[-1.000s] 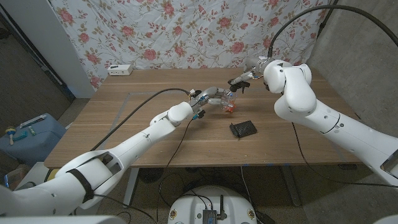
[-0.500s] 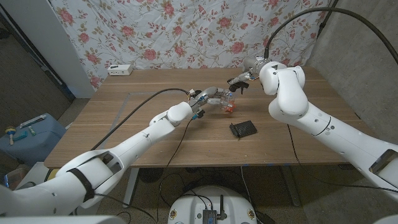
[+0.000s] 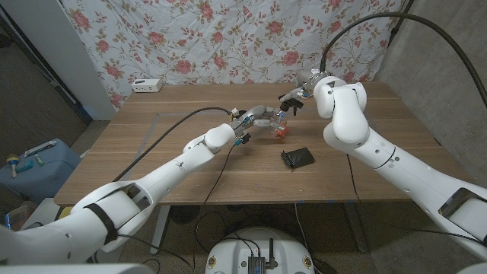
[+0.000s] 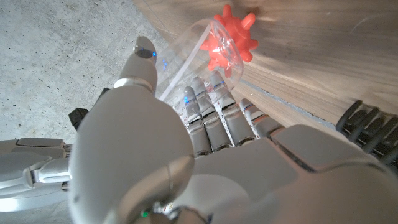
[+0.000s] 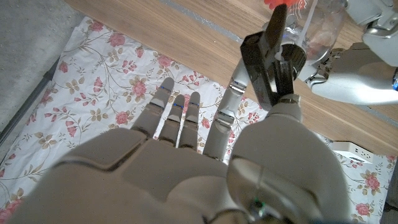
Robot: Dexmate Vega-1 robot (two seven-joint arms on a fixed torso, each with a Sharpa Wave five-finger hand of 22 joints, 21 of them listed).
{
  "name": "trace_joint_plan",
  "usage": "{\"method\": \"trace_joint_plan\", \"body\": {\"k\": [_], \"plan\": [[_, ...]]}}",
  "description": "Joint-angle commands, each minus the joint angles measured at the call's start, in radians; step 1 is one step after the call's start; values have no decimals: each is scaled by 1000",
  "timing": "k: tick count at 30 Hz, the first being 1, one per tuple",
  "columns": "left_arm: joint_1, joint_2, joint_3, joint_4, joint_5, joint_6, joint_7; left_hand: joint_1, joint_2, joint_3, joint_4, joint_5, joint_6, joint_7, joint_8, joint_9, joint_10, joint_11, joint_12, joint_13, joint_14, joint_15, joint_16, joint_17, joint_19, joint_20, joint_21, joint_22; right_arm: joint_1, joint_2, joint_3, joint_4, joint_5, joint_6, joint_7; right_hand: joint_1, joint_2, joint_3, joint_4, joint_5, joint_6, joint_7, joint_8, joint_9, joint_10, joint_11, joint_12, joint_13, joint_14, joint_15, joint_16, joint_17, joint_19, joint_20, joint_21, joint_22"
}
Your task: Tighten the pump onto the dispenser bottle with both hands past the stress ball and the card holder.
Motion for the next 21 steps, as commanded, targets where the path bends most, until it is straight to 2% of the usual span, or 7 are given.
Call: {"method": "trace_joint_plan", "body": {"k": [1, 8, 9, 13, 16, 19, 21], "plan": [[-19, -18, 8, 37, -3, -14, -12, -58, 73, 88, 81, 4, 76, -6, 5, 6, 20, -10, 6, 1, 5, -53, 2, 2, 12, -96, -1, 3, -37, 54, 43, 28, -49, 38, -19, 11, 7, 12, -5, -1, 38, 0, 19, 2, 22, -9, 7, 2, 17, -5, 8, 4, 19, -1, 6, 4], [-30, -29, 12, 61, -3, -23, -16, -58, 74, 88, 81, 5, 76, -6, 5, 6, 20, -12, 6, 1, 5, -54, 2, 2, 13, -95, 0, 3, -53, 72, 63, 34, -53, 51, -35, 21, 15, 26, -14, -2, 89, -1, 36, -11, 49, -10, 8, 1, 40, -13, 10, 4, 34, -6, 7, 4], [-31, -29, 13, 62, -2, -24, -15, -57, 74, 88, 80, 5, 75, -6, 4, 6, 21, -12, 6, 1, 4, -54, 2, 2, 13, -95, 0, 3, -55, 74, 65, 35, -52, 52, -36, 25, 20, 30, -16, -2, 92, 0, 36, -16, 54, -18, 8, 1, 43, -14, 10, 4, 35, -7, 6, 4], [-31, -30, 13, 63, -3, -23, -16, -57, 74, 89, 80, 5, 75, -6, 4, 6, 20, -10, 6, 1, 5, -54, 2, 2, 13, -95, 0, 3, -60, 81, 72, 39, -52, 56, -42, 28, 24, 38, -20, -3, 110, -2, 46, -16, 67, -11, 8, 1, 51, -15, 10, 4, 41, -9, 6, 4], [-29, -29, 13, 59, -3, -19, -13, -57, 73, 89, 80, 5, 77, -6, 5, 6, 20, -10, 6, 2, 4, -53, 2, 2, 13, -94, 0, 3, -65, 90, 74, 43, -55, 53, -54, 38, 31, 49, -26, -3, 133, -7, 57, -18, 80, -20, 8, 1, 64, -21, 11, 3, 47, -10, 5, 4], [-27, -28, 13, 56, -4, -17, -12, -57, 74, 89, 81, 5, 77, -6, 5, 6, 19, -13, 5, 2, 5, -53, 3, 2, 14, -94, 0, 3, -66, 97, 74, 48, -60, 52, -60, 46, 33, 59, -33, -4, 152, -6, 65, -21, 96, -13, 10, 0, 74, -25, 11, 3, 51, -11, 4, 4], [-25, -27, 12, 53, -5, -16, -11, -56, 74, 89, 80, 5, 77, -5, 5, 6, 19, -8, 5, 2, 5, -53, 3, 2, 14, -95, 0, 3, -67, 101, 74, 51, -63, 52, -64, 52, 35, 67, -38, -4, 167, -4, 69, -28, 106, -19, 10, 0, 83, -29, 11, 2, 54, -11, 4, 4]]}}
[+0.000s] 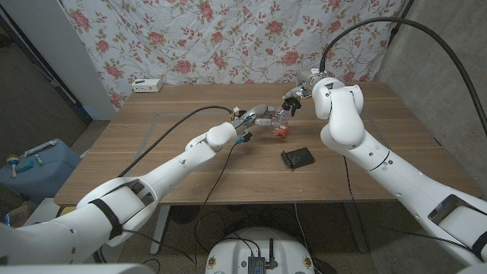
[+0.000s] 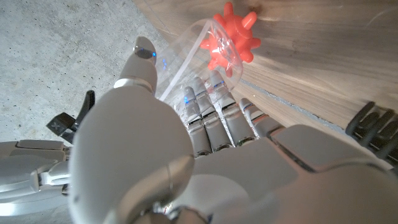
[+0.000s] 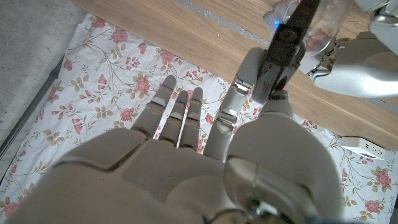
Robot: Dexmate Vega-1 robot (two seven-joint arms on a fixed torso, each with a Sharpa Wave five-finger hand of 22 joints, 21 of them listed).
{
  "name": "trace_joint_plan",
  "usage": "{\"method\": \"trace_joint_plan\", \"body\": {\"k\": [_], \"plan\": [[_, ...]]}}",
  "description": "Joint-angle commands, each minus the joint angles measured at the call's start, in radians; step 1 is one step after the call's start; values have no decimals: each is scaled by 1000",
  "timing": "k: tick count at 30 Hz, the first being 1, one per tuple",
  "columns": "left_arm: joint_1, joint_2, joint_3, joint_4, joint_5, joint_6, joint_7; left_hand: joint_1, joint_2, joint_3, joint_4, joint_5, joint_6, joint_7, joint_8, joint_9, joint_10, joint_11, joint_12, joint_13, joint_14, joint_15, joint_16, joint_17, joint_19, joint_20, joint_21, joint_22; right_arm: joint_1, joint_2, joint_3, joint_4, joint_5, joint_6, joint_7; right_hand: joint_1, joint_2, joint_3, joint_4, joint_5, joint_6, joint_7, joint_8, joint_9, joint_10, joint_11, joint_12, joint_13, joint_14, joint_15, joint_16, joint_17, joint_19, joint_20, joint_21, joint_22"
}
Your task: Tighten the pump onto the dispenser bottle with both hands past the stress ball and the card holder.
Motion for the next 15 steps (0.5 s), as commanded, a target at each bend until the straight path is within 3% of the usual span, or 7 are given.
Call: {"method": "trace_joint_plan", "body": {"k": [1, 7, 11, 15], "plan": [[2, -1, 1, -2, -2, 6, 2, -56, 74, 89, 80, 5, 77, -5, 5, 1, 18, -9, 5, 2, 5, -53, 3, 2, 6, -94, 0, 3, -15, 34, 12, 19, -18, 1, -26, 17, 1, 17, -9, 0, 35, 4, 13, -9, 29, -1, 6, -1, 23, -5, 4, 2, 14, -3, 3, 4], [4, 0, 1, -2, -4, 5, 0, -56, 75, 89, 81, 5, 77, -6, 5, 1, 20, -9, 6, 2, 5, -52, 2, 2, 7, -93, 0, 3, -20, 50, 14, 25, -23, -9, -41, 23, 7, 37, -15, -2, 71, 1, 28, -21, 62, -9, 9, -2, 48, -13, 6, 3, 22, -3, 2, 4], [2, -2, 2, 3, -5, 0, -1, -55, 76, 89, 81, 5, 77, -4, 5, 1, 21, -6, 6, 2, 4, -52, 2, 2, 7, -93, 0, 3, -22, 58, 13, 27, -28, -13, -45, 24, 9, 49, -17, -4, 95, 4, 33, -38, 84, 1, 10, -3, 67, -21, 8, 2, 28, -3, 2, 4], [0, -4, 2, 9, -5, -5, -2, -53, 76, 90, 80, 6, 78, -5, 5, 1, 22, -9, 6, 2, 3, -52, 2, 2, 7, -93, -1, 3, -23, 69, 10, 32, -40, -23, -46, 26, 13, 66, -19, -6, 114, 1, 39, -59, 105, -12, 9, -5, 85, -25, 8, 2, 33, -3, 0, 4]]}}
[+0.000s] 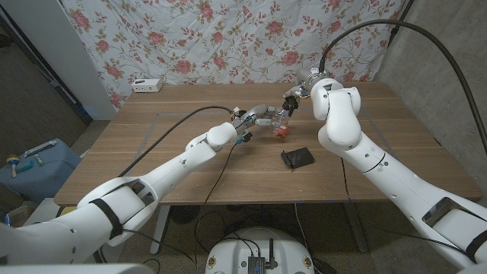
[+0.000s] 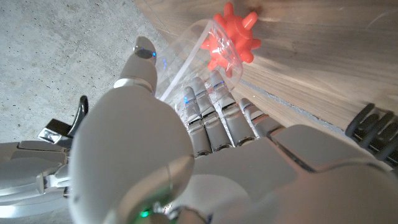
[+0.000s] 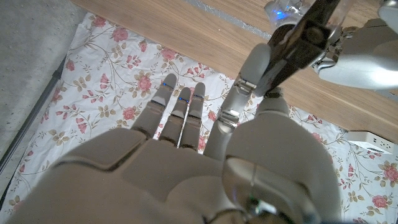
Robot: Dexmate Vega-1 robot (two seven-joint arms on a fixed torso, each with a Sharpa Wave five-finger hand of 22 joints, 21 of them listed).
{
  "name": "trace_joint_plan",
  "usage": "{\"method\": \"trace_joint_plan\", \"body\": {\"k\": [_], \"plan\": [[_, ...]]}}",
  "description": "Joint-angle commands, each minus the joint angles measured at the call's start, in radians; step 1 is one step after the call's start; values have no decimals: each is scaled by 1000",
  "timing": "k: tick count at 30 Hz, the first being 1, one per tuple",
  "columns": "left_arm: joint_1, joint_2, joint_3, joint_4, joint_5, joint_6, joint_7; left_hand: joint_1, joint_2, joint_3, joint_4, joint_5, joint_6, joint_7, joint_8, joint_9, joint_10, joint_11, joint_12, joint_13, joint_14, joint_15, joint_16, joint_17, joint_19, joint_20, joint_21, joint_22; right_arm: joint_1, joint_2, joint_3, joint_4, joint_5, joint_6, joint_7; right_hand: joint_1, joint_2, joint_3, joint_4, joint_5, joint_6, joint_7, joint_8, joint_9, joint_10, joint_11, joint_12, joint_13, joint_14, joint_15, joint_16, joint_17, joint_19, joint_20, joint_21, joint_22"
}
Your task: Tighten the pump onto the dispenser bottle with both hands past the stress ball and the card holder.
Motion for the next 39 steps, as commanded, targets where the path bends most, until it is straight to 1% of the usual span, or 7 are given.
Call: {"method": "trace_joint_plan", "body": {"k": [1, 5, 14, 21, 25, 28, 39], "plan": [[0, -4, 1, 10, -3, -7, -2, -53, 77, 90, 80, 6, 77, -5, 8, 1, 19, -8, 6, 2, 4, -51, 3, 2, 7, -92, -1, 3, -8, 31, -1, 13, -23, -20, -14, 7, 9, 23, -3, -5, 26, -3, 14, -18, 25, -10, 4, 0, 37, -5, 8, 2, 15, 3, 1, 4], [-1, -4, 1, 12, -5, -8, -5, -52, 77, 91, 80, 6, 79, -6, 8, 1, 21, -9, 7, 2, 4, -52, 3, 2, 7, -93, -1, 3, -12, 39, -1, 15, -33, -26, -19, 14, 12, 38, -8, -6, 33, -2, 26, -22, 44, -4, 5, -1, 49, -11, 7, 1, 24, 2, 2, 4], [-2, -3, 0, 17, -7, -11, -9, -52, 78, 92, 80, 7, 81, -5, 9, 1, 20, -9, 6, 2, 3, -51, 2, 2, 7, -92, -1, 3, -17, 58, 0, 25, -47, -33, -23, 28, 10, 72, -19, -10, 38, -6, 56, -28, 83, -14, 5, -3, 81, -27, 4, -3, 35, 1, 1, 3], [-8, -10, 0, 36, -10, -26, -11, -50, 78, 92, 79, 7, 82, -6, 9, 1, 21, -8, 6, 2, 3, -51, 2, 2, 7, -93, -1, 3, -14, 54, 1, 25, -52, -23, -14, -13, -23, 58, -8, -18, 31, 6, 59, -40, 67, -8, -11, -4, 78, -20, -7, -4, 37, 4, -1, 3], [-13, -16, 0, 50, -10, -36, -11, -50, 79, 92, 80, 7, 82, -7, 9, 1, 22, -8, 6, 2, 4, -52, 3, 2, 7, -92, -1, 3, -13, 49, 4, 22, -62, -17, -9, -73, -42, 42, 13, -21, -29, -1, 26, -46, 53, -9, -27, -3, 72, -12, -17, 1, 31, 13, -5, 4], [-16, -17, 0, 57, -10, -40, -12, -52, 79, 91, 81, 7, 82, -3, 9, 1, 22, -9, 6, 1, 5, -53, 3, 2, 7, -92, -1, 3, -16, 47, 11, 16, -70, -16, -10, -90, -48, 39, 17, -20, -65, 5, 3, -45, 47, 3, -34, -2, 68, -6, -23, 1, 30, 16, -6, 4], [-26, -21, -1, 75, -14, -51, -19, -53, 78, 91, 81, 7, 83, -6, 8, 2, 21, -9, 5, 2, 3, -54, 2, 2, 8, -91, -1, 3, -39, 30, 45, -24, -67, 8, -63, -138, -65, 27, 28, -18, -144, 6, -45, -41, 27, 5, -47, 0, 57, 7, -34, 5, 21, 28, -9, 4]]}}
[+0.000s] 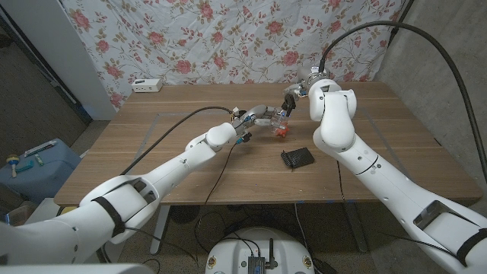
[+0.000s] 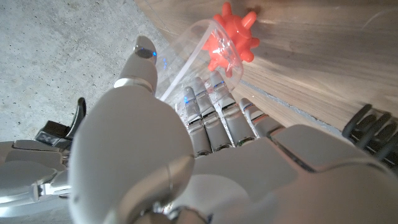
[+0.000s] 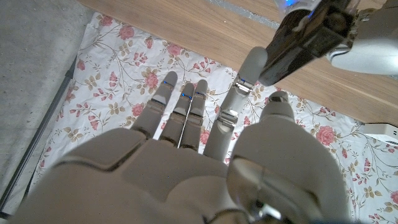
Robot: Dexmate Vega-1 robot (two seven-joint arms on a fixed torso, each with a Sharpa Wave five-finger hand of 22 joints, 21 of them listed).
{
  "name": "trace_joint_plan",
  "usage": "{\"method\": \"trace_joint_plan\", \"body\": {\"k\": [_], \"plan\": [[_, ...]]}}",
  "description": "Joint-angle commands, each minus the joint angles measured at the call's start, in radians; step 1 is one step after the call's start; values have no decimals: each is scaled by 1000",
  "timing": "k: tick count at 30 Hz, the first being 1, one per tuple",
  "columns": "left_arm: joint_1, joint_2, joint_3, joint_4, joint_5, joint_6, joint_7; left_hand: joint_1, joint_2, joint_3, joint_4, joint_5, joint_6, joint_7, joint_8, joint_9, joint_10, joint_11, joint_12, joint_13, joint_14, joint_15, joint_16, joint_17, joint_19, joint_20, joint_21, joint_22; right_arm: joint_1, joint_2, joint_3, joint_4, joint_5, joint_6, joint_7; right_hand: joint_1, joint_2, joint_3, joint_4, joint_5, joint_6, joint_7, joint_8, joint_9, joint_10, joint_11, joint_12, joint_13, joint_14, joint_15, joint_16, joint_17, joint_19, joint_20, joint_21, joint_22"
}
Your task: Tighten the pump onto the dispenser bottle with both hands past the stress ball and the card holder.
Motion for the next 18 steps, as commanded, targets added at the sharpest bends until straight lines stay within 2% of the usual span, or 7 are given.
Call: {"method": "trace_joint_plan", "body": {"k": [1, 5, 6, 7, 11, 12, 18], "plan": [[-11, -6, -2, 23, -5, -15, -8, -53, 78, 88, 84, 7, 82, -6, 8, 2, 22, -9, 5, 2, 4, -53, 2, 2, 8, -91, -1, 3, -20, -22, 35, -42, -2, 28, -37, -21, -9, -5, 6, 3, -26, 3, -16, 4, -12, -3, -5, 3, -3, 8, -6, 3, -5, 11, -2, 2], [-11, -9, -4, 28, -13, -18, -13, -55, 78, 88, 85, 6, 81, -6, 7, 2, 21, -7, 5, 2, 4, -52, 2, 2, 8, -91, -1, 3, -35, -41, 63, -67, 27, 46, -49, -31, -10, -4, 6, 5, -58, 1, -35, 6, -23, -9, -8, 6, -20, 8, -13, 5, -29, 12, -9, 2], [-11, -9, -6, 29, -15, -19, -13, -55, 77, 88, 85, 6, 81, -6, 7, 2, 23, -9, 6, 2, 4, -52, 2, 2, 8, -92, 0, 3, -40, -54, 77, -81, 44, 55, -47, -34, -11, -2, 3, 7, -103, -1, -54, 10, -26, -10, -8, 8, -28, 9, -16, 5, -40, 15, -9, 2], [-11, -9, -6, 29, -15, -19, -13, -55, 77, 88, 85, 6, 81, -6, 8, 2, 23, -10, 6, 2, 4, -53, 2, 2, 8, -92, -1, 3, -40, -54, 78, -81, 47, 56, -48, -35, -13, -1, 2, 8, -119, -4, -57, 16, -33, -9, -10, 9, -37, 12, -19, 6, -45, 16, -10, 1], [-7, -7, -12, 23, -30, -14, -23, -55, 77, 88, 85, 6, 80, -6, 7, 2, 23, -9, 5, 2, 4, -53, 2, 2, 8, -92, -1, 3, -43, -84, 120, -117, 112, 65, -5, -28, -19, 12, -20, 12, -262, -11, -100, 37, -109, -11, -24, 15, -87, 23, -30, 8, -94, 27, -12, 1], [-6, -6, -13, 20, -34, -11, -26, -55, 77, 87, 85, 6, 80, -6, 7, 2, 23, -9, 6, 2, 3, -53, 2, 1, 8, -92, -1, 3, -44, -90, 129, -123, 128, 64, 1, -19, -20, 17, -29, 13, -279, -12, -107, 36, -122, -21, -24, 17, -103, 28, -34, 7, -103, 29, -13, 1], [1, -3, -19, 12, -50, -9, -36, -55, 77, 87, 85, 6, 81, -6, 7, 2, 21, -12, 4, 2, 4, -54, 2, 2, 8, -92, -1, 3, -44, -129, 147, -151, 167, 60, 25, 18, -21, 42, -64, 15, -382, -36, -144, 36, -186, -13, -25, 21, -141, 38, -34, 7, -131, 28, -10, 1]]}}
